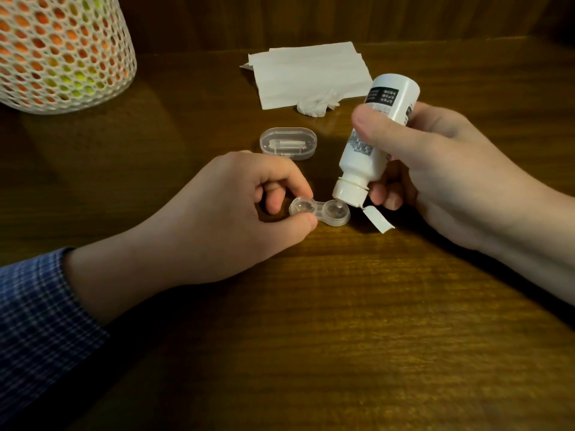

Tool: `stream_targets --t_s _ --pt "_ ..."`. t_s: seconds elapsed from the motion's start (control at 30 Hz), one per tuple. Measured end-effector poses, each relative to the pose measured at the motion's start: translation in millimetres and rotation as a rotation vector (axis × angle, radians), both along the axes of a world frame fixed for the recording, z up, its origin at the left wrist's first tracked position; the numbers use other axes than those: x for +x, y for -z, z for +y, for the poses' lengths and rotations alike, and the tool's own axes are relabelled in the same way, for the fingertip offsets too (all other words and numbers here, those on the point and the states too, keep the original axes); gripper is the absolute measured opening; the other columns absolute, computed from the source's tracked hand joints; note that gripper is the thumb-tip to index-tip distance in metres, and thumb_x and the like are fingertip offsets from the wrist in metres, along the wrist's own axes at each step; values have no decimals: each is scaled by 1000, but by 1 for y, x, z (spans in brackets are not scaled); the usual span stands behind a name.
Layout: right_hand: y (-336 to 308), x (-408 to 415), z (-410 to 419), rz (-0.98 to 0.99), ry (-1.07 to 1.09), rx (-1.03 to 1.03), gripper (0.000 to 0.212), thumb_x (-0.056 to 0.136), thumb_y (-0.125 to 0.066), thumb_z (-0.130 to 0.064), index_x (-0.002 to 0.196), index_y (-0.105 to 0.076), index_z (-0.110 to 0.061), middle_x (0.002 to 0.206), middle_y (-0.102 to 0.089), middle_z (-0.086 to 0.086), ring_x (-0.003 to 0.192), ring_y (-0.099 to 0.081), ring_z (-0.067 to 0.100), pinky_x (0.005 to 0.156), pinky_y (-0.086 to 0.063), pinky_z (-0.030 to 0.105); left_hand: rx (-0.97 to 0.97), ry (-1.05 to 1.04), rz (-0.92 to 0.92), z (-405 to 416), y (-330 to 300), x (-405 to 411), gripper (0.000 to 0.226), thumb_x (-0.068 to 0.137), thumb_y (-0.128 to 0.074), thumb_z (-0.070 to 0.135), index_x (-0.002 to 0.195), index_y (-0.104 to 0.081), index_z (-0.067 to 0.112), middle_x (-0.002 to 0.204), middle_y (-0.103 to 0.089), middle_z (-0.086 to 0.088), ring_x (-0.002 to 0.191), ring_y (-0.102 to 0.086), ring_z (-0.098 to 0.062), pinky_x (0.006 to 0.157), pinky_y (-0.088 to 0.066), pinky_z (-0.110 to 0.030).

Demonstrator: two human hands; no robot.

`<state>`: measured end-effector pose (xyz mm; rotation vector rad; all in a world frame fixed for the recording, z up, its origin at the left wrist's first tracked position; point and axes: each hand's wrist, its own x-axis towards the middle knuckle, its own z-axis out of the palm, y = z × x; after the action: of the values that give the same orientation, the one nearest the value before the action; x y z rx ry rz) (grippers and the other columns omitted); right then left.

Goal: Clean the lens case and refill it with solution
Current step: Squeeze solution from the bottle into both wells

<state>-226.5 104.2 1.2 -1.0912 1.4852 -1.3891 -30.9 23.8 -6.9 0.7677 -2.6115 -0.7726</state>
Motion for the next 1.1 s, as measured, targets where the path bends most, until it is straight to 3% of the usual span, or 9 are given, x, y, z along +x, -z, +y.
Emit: stream_targets --t_s 0.33,0.63,1.1 --pt "-1 1 2 23 -15 4 19 94 -64 -40 96 -64 -21 67 -71 -6 50 -57 11 42 -42 19 20 6 11 -1 2 0 18 80 -70 42 96 -72 34 79 -65 14 77 -62 -9 72 -46 -9" --pt "-1 1 2 22 -17 18 18 96 -63 -40 100 -64 -23 68 -72 -6 52 -56 11 43 -42 19 71 19 29 -3 1 0 25 79 -67 46 99 -74 35 73 -65 8 68 -61 -22 68 -50 -30" --pt "-1 0 3 -3 -13 22 18 95 -63 -41 98 -64 -23 68 -72 -7 51 -56 10 43 -42 18 62 18 33 -3 3 -1 24 80 -67 47 99 -73 35 71 -65 7 69 -61 -19 67 -51 -25"
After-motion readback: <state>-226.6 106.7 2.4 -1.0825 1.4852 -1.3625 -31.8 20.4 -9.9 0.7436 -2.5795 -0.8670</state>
